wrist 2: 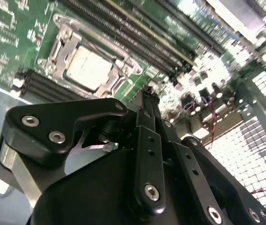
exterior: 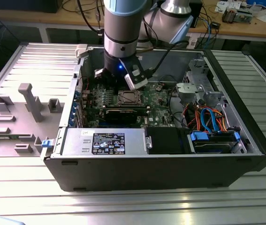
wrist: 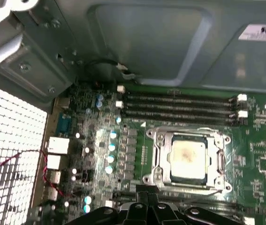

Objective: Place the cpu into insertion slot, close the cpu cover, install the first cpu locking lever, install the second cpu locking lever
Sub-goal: 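Install the second cpu locking lever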

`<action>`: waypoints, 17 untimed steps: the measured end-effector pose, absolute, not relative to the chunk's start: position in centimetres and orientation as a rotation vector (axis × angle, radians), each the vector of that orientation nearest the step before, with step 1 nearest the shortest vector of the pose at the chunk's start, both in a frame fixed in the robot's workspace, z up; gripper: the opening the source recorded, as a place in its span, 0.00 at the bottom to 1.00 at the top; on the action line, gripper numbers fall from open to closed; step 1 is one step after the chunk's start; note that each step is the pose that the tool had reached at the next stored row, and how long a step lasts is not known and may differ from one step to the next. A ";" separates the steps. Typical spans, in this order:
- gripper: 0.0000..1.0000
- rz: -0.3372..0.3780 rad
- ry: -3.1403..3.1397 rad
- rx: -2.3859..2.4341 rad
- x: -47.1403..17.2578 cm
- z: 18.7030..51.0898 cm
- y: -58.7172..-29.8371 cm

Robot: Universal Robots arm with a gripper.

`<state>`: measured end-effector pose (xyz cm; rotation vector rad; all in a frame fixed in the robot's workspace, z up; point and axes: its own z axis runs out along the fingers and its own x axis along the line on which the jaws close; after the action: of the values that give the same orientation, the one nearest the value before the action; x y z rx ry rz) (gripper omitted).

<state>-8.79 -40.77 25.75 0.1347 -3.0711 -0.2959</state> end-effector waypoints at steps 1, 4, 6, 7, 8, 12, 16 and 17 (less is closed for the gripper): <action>0.11 -0.294 -3.068 0.134 -8.7 25.8 -40.8; 0.11 -0.292 -3.046 0.130 -8.0 25.9 -40.7; 0.11 -0.290 -3.037 0.128 -7.5 25.9 -40.6; 0.11 -0.287 -3.028 0.126 -7.3 25.9 -40.5; 0.11 -0.285 -3.021 0.125 -7.0 25.9 -40.5; 0.11 -0.279 -3.002 0.121 -6.2 25.9 -40.3; 0.11 -0.278 -2.981 0.117 -4.9 25.6 -40.3; 0.11 -0.278 -2.978 0.116 -4.7 25.5 -40.3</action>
<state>-4.70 -40.28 25.49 0.1157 -2.9776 -0.2784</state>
